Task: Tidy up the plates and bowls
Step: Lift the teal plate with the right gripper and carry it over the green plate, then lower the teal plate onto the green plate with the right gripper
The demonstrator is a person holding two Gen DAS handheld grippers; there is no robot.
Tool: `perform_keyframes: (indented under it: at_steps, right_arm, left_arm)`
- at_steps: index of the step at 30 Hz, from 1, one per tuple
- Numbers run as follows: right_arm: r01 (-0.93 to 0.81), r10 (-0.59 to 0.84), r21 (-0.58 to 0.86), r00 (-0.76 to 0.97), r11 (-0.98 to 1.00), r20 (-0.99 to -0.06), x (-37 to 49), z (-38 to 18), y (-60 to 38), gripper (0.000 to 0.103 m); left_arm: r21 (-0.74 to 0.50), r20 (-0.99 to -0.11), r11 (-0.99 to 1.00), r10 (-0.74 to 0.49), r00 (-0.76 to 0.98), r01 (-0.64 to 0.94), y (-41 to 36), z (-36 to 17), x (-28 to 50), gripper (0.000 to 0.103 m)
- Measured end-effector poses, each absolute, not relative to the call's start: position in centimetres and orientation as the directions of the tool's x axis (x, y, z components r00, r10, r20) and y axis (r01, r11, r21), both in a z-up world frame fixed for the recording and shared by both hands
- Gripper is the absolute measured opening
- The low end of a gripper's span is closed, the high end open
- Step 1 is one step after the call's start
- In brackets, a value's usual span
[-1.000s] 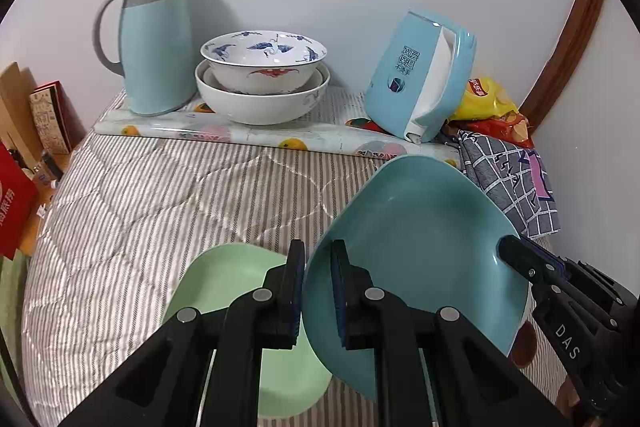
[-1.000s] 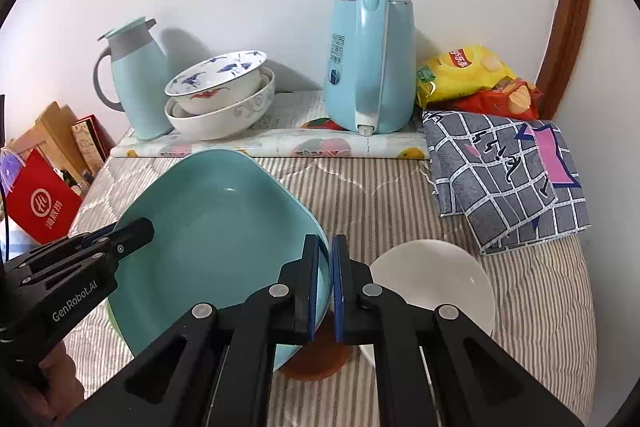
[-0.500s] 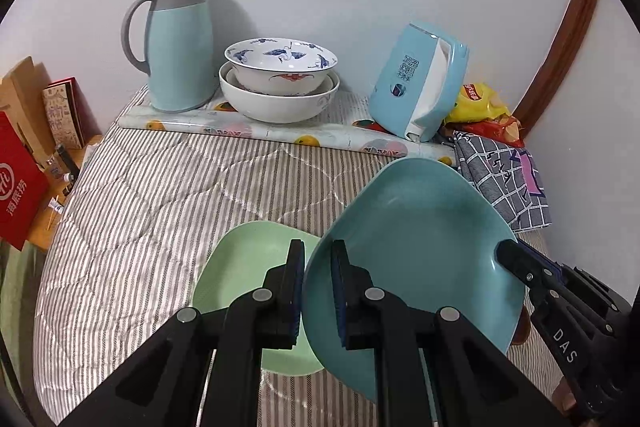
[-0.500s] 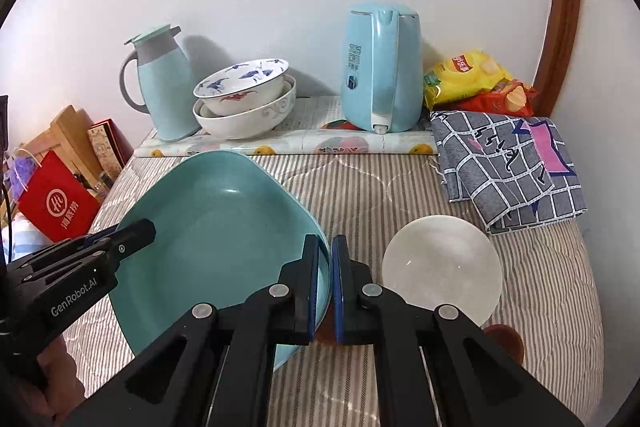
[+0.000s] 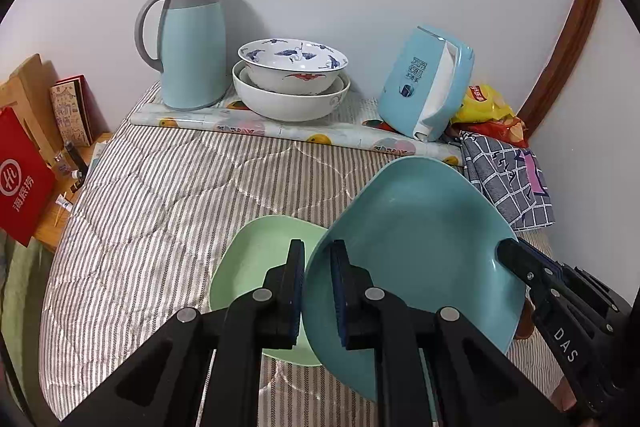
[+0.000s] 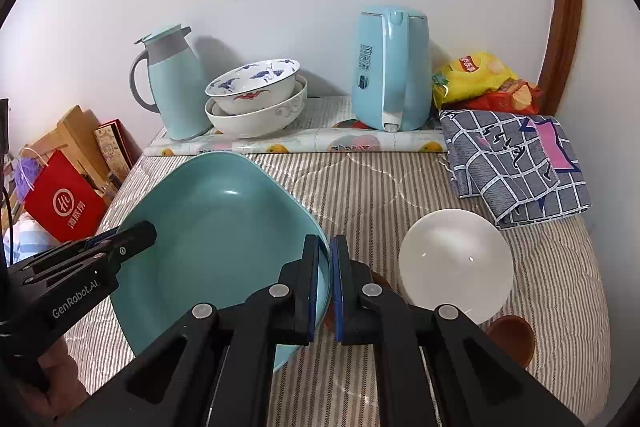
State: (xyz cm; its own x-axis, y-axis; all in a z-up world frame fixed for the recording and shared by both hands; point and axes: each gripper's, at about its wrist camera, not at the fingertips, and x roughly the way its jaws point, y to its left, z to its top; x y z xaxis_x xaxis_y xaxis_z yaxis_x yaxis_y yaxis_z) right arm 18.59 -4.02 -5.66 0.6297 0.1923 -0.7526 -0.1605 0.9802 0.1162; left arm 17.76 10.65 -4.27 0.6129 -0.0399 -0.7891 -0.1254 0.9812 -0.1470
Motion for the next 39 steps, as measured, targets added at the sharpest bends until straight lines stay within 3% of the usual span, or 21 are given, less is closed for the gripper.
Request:
perform_keyframes:
  at_steps: [39]
  right_arm:
    - [-0.227,0.227,0.123,0.519,0.966,-0.824,21.4,-11.9,2.0,0.007]
  left_arm:
    - [-0.141,-0.864,0.964,-0.008,0.504,-0.225,16.7,-10.5,19.3,0.013]
